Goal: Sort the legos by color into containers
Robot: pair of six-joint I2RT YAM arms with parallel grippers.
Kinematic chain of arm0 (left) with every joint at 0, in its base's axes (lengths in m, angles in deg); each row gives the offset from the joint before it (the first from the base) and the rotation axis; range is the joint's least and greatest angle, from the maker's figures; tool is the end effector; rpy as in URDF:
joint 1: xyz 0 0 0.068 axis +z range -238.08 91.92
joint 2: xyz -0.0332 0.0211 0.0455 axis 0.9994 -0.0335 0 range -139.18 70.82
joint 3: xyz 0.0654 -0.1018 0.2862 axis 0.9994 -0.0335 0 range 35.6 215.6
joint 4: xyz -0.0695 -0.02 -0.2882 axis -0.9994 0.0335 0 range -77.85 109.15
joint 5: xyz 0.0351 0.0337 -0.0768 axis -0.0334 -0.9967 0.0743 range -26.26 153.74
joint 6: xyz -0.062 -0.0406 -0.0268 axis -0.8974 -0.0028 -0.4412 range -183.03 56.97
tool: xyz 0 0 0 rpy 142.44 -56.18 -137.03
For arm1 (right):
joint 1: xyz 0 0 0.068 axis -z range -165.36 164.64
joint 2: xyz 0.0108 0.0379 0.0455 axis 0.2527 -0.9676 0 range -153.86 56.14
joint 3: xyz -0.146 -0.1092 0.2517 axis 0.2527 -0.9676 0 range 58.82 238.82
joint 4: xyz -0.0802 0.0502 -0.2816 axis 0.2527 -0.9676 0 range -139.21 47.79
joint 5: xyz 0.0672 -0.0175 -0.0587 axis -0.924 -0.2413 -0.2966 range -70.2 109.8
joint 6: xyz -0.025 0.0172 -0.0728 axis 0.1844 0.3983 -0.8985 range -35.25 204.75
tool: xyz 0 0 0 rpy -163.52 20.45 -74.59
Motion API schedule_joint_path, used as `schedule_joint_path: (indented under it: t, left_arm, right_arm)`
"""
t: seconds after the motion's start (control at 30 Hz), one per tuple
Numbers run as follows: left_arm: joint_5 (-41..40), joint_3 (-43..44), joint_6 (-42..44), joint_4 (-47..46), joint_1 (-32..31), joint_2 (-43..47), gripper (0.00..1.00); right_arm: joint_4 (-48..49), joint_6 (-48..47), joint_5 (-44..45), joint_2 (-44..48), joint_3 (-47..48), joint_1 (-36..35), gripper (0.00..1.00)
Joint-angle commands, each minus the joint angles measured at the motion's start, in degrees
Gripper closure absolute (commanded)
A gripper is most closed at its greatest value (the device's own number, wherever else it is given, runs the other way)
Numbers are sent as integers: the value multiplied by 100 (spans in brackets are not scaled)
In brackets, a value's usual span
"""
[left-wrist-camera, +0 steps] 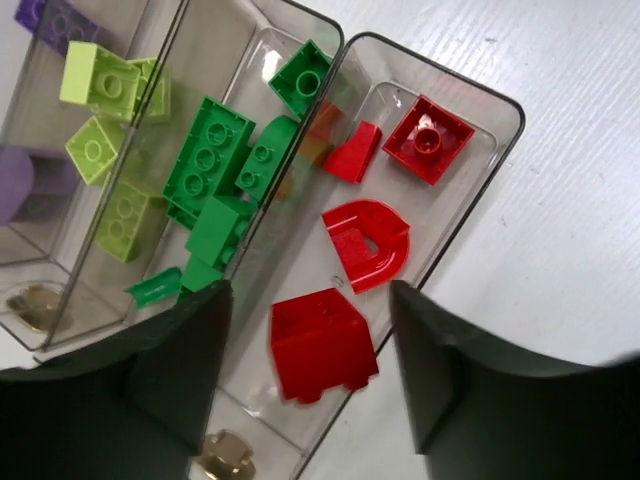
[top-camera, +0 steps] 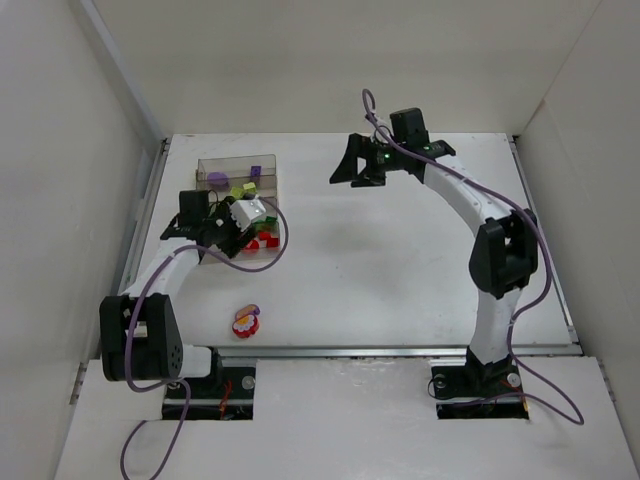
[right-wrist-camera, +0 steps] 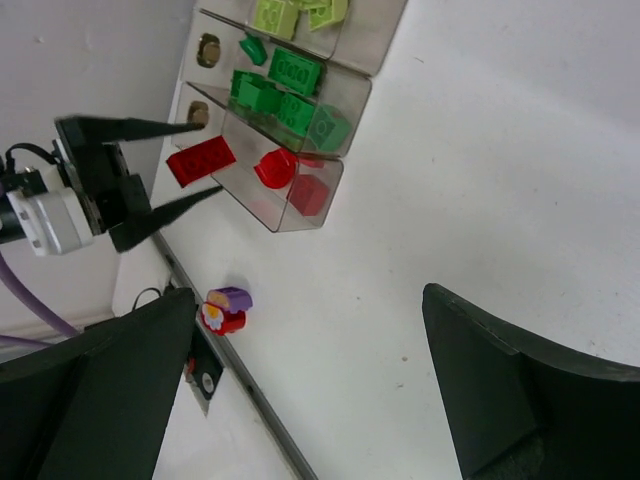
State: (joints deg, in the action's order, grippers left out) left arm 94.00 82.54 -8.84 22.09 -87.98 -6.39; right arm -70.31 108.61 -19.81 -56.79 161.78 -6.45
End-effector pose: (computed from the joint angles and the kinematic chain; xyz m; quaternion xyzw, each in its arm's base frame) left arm 0.3285 -0.0335 0.2328 0.4960 0.7299 -0.0252 0.4697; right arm 0.4754 0.2297 0.3249 -0.1278 0.8492 0.4390 0.2642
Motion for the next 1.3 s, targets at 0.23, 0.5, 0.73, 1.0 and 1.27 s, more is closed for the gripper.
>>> schedule_joint_path:
  t: [0.23,0.5,0.73,1.0,1.27]
  left_arm:
    - [120,649,468,666,17,48,0]
    - [252,1108,236,1768,17,504,0]
    - [-841,992,-3131,405,298,1734,0]
    - [-2604,1835,-4127,789,351,3228,0]
    - [-3280,2241,-3916,1125,351,4353,0]
  right_arm:
    - [-362,-320,287,-81,365,-89,0]
    - [-1118,-1249,1683,24,488,-694,0]
    - [-1137,-2288,3109,130,-152,-2144,0]
    - [576,-2728,2301,411,-1321,-3348,0]
    - [1737,-3765,2924,254,-1465,-4202,2]
